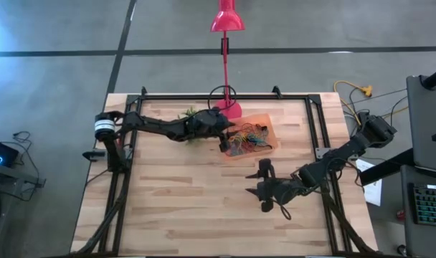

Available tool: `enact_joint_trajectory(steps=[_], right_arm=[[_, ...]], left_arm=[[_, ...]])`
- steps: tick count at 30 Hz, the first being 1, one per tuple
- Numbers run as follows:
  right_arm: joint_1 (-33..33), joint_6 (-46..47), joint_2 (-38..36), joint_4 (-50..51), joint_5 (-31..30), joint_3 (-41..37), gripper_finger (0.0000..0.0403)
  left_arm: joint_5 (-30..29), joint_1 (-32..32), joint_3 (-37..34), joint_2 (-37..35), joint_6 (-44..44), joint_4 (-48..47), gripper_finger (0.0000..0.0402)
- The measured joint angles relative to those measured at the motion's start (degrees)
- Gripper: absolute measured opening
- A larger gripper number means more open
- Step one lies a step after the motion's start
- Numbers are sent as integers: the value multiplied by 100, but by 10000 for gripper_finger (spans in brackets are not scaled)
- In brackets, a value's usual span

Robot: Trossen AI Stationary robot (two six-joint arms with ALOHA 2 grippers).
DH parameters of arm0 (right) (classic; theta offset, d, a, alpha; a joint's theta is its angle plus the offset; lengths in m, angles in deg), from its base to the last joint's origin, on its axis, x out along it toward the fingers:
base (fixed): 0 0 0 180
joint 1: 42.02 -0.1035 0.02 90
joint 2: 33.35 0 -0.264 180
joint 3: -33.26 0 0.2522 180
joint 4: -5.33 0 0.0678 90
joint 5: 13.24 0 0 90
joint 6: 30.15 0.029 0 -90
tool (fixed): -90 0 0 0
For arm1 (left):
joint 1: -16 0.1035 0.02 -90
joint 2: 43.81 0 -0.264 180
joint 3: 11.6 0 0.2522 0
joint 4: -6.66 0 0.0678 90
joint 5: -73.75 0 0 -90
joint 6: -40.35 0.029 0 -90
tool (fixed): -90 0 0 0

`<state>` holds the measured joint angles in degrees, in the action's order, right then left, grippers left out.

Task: Pick and place rubber bands into bin
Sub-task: Put the yellow rubberband into the orange container, then return to Home Position

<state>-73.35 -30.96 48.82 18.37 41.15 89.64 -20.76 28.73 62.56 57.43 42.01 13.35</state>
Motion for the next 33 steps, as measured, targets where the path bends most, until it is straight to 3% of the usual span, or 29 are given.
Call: enact_joint_trajectory(steps=[6, 9, 12, 18, 24, 26, 31, 33], right_arm=[[10, -231, -10, 12, -75, 41, 206], [52, -350, -150, 59, -200, 116, 206], [70, -431, -503, 193, -186, 120, 206], [142, -141, -1830, 1020, -164, -52, 206], [499, -286, -3450, 369, -96, -1171, 206], [733, -367, -3996, 130, 268, -1597, 206], [1686, -609, -5151, -449, 2520, -2302, 206], [2152, -580, -5444, -468, 3147, -2508, 206]], left_arm=[[-3, -142, 11, -502, 10, -57, 161], [22, -306, 2, -953, 65, -607, 162], [135, -474, -66, -1507, 717, -1202, 162], [165, -649, -772, -2710, 1209, -1384, 162], [171, -646, -2037, -3675, 1372, -263, 162], [262, -646, -2455, -3875, 1398, 156, 162], [774, -646, -3160, -4222, 1400, 641, 162], [908, -652, -3323, -4295, 1396, 659, 162]])
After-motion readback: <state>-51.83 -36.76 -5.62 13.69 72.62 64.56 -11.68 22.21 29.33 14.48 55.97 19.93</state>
